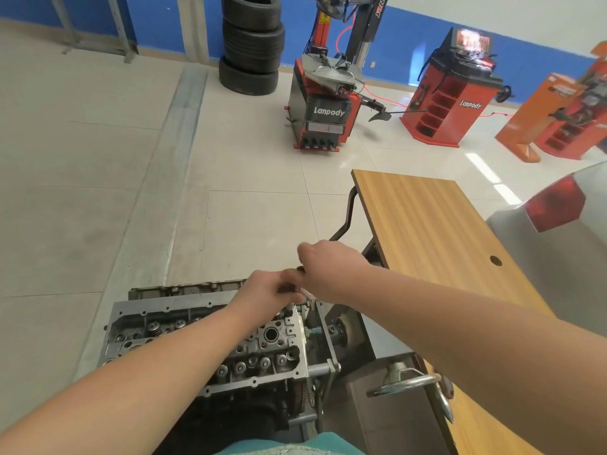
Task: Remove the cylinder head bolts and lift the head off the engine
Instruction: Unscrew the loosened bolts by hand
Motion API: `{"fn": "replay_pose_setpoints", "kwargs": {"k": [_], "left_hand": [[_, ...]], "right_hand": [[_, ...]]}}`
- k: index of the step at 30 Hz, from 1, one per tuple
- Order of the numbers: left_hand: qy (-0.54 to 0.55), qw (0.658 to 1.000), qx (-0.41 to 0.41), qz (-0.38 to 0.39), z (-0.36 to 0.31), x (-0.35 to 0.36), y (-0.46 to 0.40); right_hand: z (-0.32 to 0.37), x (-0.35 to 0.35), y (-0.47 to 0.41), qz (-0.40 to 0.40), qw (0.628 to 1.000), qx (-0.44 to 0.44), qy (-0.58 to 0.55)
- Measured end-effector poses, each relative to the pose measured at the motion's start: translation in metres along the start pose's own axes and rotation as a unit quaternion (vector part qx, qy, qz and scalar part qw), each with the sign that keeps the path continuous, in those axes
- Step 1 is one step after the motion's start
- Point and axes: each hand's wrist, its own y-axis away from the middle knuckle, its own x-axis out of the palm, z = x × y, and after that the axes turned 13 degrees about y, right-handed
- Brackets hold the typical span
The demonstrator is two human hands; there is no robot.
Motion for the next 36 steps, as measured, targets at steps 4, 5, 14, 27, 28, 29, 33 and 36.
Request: {"fn": "replay_pose_setpoints", "kwargs": {"k": [4,5,14,27,28,29,33,36], "left_hand": [[0.043,0.999,0.008,-0.031,0.0,0.0,0.001],[0.027,1.0,0.01,-0.009,0.0,-0.001,-0.001],[-0.045,0.999,0.012,0.022,-0.001,-0.003,0.001],[-0.07,0.997,0.014,0.029,0.001,-0.003,-0.001],[-0.05,0.999,0.009,0.014,0.0,-0.003,0.0],[-0.031,1.0,0.006,0.0,0.0,-0.001,0.0],[-0.003,1.0,0.013,-0.009,0.0,0.001,0.0],[-0.046,0.998,0.007,0.048,0.0,-0.002,0.001]], "right_hand": [[0.006,0.002,-0.004,0.026,0.999,0.008,0.02],[0.005,0.002,-0.003,0.023,0.999,-0.014,0.032],[0.0,-0.003,0.007,-0.002,0.999,-0.037,-0.027],[-0.003,-0.005,0.004,-0.017,0.997,-0.053,-0.048],[0.0,-0.006,0.001,-0.014,0.999,-0.011,-0.034],[0.004,-0.006,-0.002,-0.004,1.0,0.017,0.002],[0.009,-0.004,-0.003,0.021,0.998,-0.014,0.06],[-0.001,-0.004,0.0,0.005,0.991,-0.12,0.054]]}}
